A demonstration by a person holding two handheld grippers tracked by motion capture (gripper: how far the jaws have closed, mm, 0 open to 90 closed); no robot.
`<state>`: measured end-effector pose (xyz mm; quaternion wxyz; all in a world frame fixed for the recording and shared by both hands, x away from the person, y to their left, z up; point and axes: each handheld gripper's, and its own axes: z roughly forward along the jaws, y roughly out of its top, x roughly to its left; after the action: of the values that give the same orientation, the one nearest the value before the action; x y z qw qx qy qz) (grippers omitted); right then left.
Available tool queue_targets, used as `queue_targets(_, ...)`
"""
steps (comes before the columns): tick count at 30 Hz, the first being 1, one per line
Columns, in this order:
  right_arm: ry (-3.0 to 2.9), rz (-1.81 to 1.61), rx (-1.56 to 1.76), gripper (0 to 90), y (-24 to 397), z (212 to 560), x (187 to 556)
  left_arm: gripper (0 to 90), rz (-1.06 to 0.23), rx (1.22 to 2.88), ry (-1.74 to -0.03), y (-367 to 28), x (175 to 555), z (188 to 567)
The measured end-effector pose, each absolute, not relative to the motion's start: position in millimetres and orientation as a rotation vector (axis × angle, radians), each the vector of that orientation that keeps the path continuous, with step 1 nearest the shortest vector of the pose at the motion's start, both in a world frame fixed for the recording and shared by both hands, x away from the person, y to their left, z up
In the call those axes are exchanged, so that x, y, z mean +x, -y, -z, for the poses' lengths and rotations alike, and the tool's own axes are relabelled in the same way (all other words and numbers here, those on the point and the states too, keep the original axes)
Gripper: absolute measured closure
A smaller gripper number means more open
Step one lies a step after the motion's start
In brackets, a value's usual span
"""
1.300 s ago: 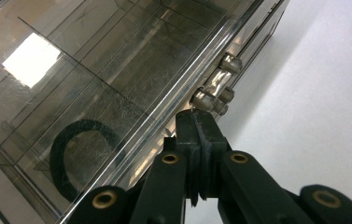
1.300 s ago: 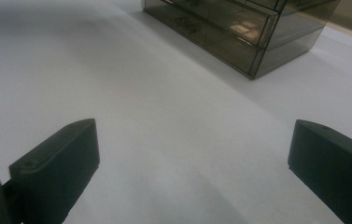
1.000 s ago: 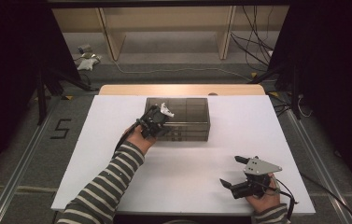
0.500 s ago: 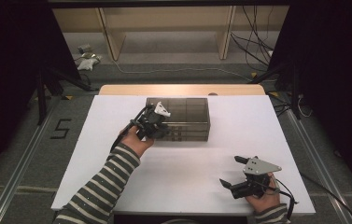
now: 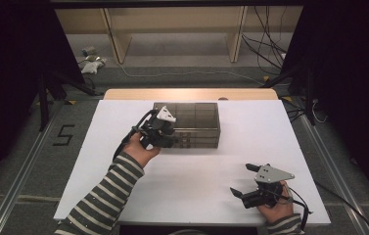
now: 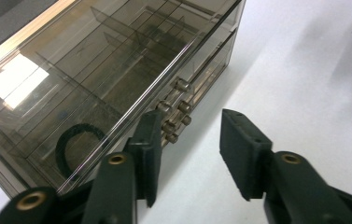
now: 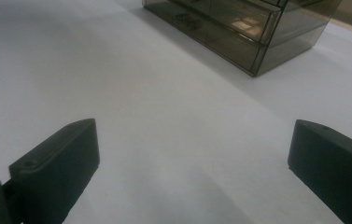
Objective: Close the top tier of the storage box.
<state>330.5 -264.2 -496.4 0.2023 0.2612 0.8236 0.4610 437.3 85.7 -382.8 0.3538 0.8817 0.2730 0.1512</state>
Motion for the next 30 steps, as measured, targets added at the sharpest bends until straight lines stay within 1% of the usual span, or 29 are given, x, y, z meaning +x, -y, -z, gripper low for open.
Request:
queue_targets(6, -2.296, -1.288, 0.727, 3.1, 264, 496, 330, 50.7, -0.368, 2.261, -0.682, -86, 432, 379)
queue_targets(11, -2.292, -1.291, 0.727, 3.1, 265, 496, 330, 42.4, -0.349, 2.212, -0.663, -94, 423, 376)
queue_targets(14, -2.286, -1.296, 0.726, 3.1, 265, 496, 330, 36.9, -0.341, 2.194, -0.625, -102, 416, 376)
queue_targets(15, -2.287, -1.297, 0.726, 3.1, 265, 496, 330, 32.0, -0.344, 2.197, -0.616, -105, 415, 376)
queue_targets(20, -2.289, -1.307, 0.724, 2.6, 265, 496, 330, 26.5, -0.331, 2.147, -0.617, -120, 406, 381)
queue_targets(25, -2.293, -1.308, 0.727, 2.4, 266, 495, 330, 17.7, -0.349, 2.089, -0.607, -137, 396, 384)
queue_targets(30, -2.287, -1.312, 0.727, 2.3, 265, 496, 330, 13.5, -0.351, 2.006, -0.626, -160, 386, 393)
